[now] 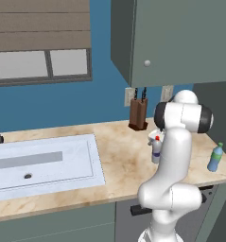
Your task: Take the bottled waters from the counter and place them in the freezer to freeze. Close the freezer door after placing the bottles.
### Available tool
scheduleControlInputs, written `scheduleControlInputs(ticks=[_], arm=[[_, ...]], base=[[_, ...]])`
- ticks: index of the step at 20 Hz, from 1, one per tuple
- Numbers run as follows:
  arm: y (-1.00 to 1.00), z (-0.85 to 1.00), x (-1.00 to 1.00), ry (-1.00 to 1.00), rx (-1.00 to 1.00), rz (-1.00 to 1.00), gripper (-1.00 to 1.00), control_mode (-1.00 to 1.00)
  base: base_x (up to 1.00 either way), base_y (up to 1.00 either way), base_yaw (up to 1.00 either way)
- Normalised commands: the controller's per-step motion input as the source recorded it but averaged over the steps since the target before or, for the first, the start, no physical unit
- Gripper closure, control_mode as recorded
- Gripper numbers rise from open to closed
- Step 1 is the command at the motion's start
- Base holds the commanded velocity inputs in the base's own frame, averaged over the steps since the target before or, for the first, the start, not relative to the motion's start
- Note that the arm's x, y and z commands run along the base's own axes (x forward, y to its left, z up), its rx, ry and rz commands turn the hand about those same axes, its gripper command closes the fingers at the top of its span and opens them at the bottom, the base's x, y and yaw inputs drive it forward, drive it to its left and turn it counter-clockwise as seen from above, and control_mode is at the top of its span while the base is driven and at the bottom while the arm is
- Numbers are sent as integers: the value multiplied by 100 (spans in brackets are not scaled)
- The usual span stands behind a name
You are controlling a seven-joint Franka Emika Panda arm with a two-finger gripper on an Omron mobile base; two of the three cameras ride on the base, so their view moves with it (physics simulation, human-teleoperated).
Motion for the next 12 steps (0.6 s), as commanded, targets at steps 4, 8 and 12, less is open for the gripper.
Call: scheduleControlInputs(ticks=[4, 8, 12], arm=[[-3, 7, -1, 0, 0, 1, -100, -100], [-20, 13, 0, 0, 3, 0, -100, -100], [-19, 17, 0, 0, 5, 1, -100, -100]], base=[[0, 0, 0], [0, 0, 0], [0, 0, 0]])
